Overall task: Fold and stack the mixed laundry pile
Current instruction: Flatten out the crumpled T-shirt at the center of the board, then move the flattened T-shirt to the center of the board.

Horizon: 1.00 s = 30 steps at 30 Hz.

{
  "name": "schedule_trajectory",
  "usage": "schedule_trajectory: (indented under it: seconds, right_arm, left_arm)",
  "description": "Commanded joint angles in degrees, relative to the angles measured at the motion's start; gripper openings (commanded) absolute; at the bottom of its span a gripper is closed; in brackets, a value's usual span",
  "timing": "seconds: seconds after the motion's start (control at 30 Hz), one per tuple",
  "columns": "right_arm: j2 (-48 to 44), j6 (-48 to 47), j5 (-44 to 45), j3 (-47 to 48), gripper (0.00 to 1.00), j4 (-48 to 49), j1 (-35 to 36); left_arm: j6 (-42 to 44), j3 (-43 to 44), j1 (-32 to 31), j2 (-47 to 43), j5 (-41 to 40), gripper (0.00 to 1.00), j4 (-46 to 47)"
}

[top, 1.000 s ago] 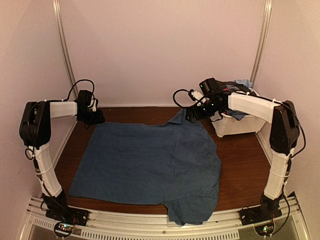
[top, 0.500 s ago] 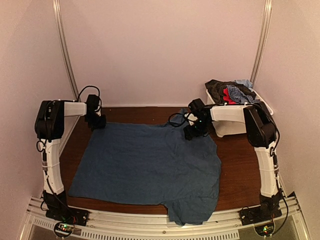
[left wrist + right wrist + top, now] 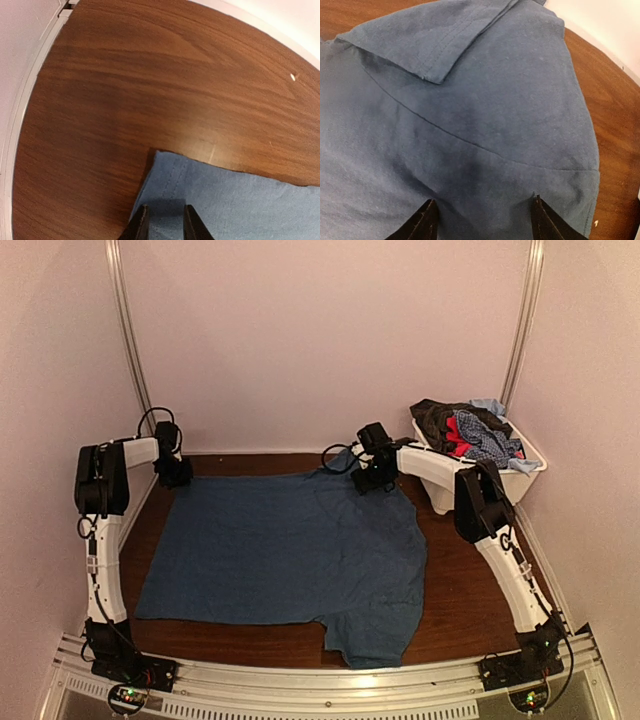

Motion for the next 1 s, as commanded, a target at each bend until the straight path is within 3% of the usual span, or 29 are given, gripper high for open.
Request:
schedule_trajectory:
  seconds: [0.0,0.07,0.17,0.3,0.47,0.6,0.73,0.97]
  right_arm:
    - [4.15,-1.84,4.71,8.3,0.64,-0.87,-1.94]
    - [3.42,-1.61,4.45,10.71,0.68,-0.73,-2.21]
    - [-2.72,-1.45,-0.05,9.14,0.74,-0.01,-1.89]
    - [-16.1,-0.35,-6.24,-4.16,0.78,3.58,-0.06]
    - [-29.78,3.86,-12.34,-22.88,0.78,7.38,2.74]
    - [-34.42,5.32,-12.42,-36.12,0.76,9.73,4.07]
    - [-35.81,6.02,-10.52,-44.39,0.75,9.83,4.27]
    - [-31.95,6.26,-5.94,-47.72,0.73,9.35,4.09]
  left_arm:
    - [-1.03,3.64,2.72,3.82,3.4,0.28,-3.6]
    - [-0.95,2.98,2.74,1.86,4.95,0.35,-2.68]
    - [-1.66,-5.48,2.51,-7.12,8.47,0.46,4.87]
    - [-2.56,-18.84,0.76,-20.63,8.42,0.57,8.92]
    - [-2.66,-33.33,-1.41,-33.61,8.18,0.6,10.89]
    - [-1.51,-39.14,-4.65,-35.61,8.2,0.59,11.12]
    - [0.1,-41.22,-8.05,-35.29,3.18,0.58,9.68]
    - [-0.06,-42.32,-9.1,-31.03,-1.18,0.56,7.99]
